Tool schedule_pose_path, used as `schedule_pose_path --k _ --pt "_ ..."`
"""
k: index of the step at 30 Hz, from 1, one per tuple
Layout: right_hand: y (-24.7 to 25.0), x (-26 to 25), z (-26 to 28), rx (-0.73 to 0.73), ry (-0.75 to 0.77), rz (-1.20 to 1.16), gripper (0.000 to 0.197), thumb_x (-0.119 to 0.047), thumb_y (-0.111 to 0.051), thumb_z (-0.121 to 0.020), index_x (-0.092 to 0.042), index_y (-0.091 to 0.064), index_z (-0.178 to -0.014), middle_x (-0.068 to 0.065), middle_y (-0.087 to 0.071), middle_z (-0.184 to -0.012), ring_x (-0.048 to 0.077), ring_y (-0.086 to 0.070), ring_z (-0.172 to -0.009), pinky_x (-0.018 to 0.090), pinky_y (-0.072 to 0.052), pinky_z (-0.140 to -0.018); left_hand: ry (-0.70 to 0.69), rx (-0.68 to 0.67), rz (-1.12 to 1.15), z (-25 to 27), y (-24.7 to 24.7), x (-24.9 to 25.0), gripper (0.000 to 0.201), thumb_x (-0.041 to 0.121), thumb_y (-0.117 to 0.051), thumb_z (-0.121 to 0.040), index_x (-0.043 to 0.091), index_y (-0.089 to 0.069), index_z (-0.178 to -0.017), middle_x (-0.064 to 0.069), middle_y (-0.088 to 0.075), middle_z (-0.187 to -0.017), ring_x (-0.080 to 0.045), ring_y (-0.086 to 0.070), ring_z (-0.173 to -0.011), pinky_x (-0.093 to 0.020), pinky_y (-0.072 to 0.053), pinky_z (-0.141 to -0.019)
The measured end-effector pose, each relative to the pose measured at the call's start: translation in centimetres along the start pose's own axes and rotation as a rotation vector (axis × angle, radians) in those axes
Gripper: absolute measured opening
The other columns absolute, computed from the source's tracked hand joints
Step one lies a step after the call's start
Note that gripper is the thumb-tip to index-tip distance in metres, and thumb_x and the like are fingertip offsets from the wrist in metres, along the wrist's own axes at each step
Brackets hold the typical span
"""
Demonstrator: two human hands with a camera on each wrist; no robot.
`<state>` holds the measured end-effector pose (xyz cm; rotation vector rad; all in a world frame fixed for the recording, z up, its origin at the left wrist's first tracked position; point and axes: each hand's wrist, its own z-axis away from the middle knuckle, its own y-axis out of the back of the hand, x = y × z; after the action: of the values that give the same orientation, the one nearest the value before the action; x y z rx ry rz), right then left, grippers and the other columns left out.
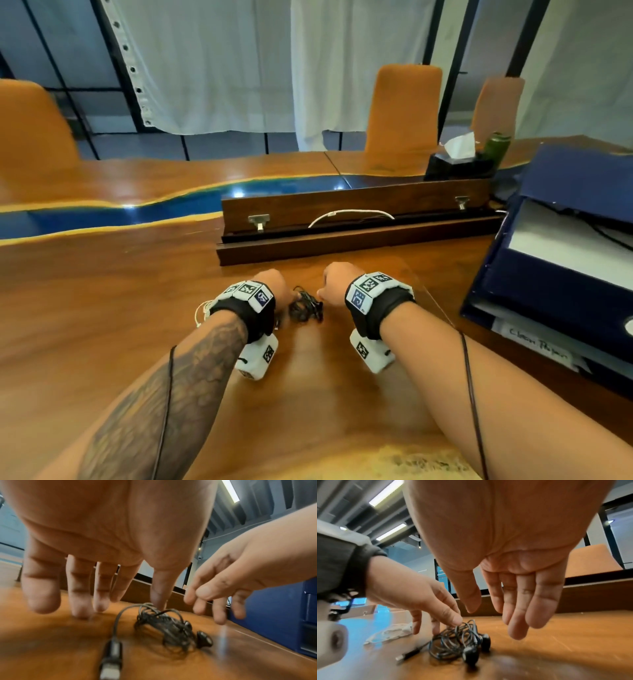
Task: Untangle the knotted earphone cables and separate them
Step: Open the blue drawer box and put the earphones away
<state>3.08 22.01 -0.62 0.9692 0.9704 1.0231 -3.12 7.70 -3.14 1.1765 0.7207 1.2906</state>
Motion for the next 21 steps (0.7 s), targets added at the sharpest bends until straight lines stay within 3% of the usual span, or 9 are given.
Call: schedule_pose_path --k 3,7,12,17,21 --pt "-1.0 -0.4 -1.5 -0.059 0.013 0.014 0.036 -0.044 -0.065 -0.095 -0.010 -0.069 -0.109 0.008 -0.071 -0.106 0.028 -0.067 -0.097 0.029 -0.048 -0.072 -0.015 -0.011 0.004 -1.0 -0.8 0.3 0.044 0.052 -0.066 -0.091 0.011 -0.066 -0.107 -0.007 -0.070 -0.103 -0.024 -0.066 -0.091 -0.033 -0.053 -0.074" --pt "-1.8 -1.5 -2.7 -0.097 0.038 -0.003 0.037 -0.043 -0.067 -0.094 -0.010 -0.069 -0.110 0.009 -0.071 -0.107 0.025 -0.066 -0.092 0.029 -0.045 -0.067 -0.012 -0.008 0.064 -2.1 -0.8 0.9 0.036 0.040 -0.054 -0.100 0.008 -0.068 -0.108 -0.010 -0.070 -0.109 -0.027 -0.067 -0.098 -0.035 -0.055 -0.084" --pt "-2.3 -2.2 -3.6 -0.090 0.046 -0.005 0.024 -0.027 -0.062 -0.097 -0.010 -0.069 -0.112 0.009 -0.071 -0.112 0.027 -0.067 -0.100 0.030 -0.048 -0.073 -0.041 -0.060 0.087 -2.7 -0.7 0.8 0.035 0.041 -0.060 -0.096 0.009 -0.069 -0.108 -0.009 -0.071 -0.105 -0.026 -0.067 -0.097 -0.033 -0.054 -0.081" --pt "-2.0 -1.5 -3.2 -0.067 0.064 -0.080 0.030 -0.027 -0.064 -0.098 -0.008 -0.066 -0.121 0.012 -0.068 -0.118 0.030 -0.068 -0.104 0.035 -0.056 -0.084 -0.057 -0.018 0.013 -2.6 -1.3 0.8 0.038 0.038 -0.074 -0.088 0.013 -0.064 -0.114 -0.007 -0.068 -0.109 -0.024 -0.066 -0.097 -0.033 -0.057 -0.084" --pt "-2.4 -0.8 -3.2 -0.051 0.070 -0.221 0.032 -0.031 -0.068 -0.094 -0.011 -0.067 -0.119 0.009 -0.069 -0.115 0.024 -0.063 -0.086 0.037 -0.058 -0.083 -0.086 -0.016 0.055 -2.4 -1.2 0.8 0.029 0.027 -0.071 -0.092 0.012 -0.063 -0.115 -0.008 -0.067 -0.113 -0.025 -0.066 -0.102 -0.032 -0.057 -0.085"
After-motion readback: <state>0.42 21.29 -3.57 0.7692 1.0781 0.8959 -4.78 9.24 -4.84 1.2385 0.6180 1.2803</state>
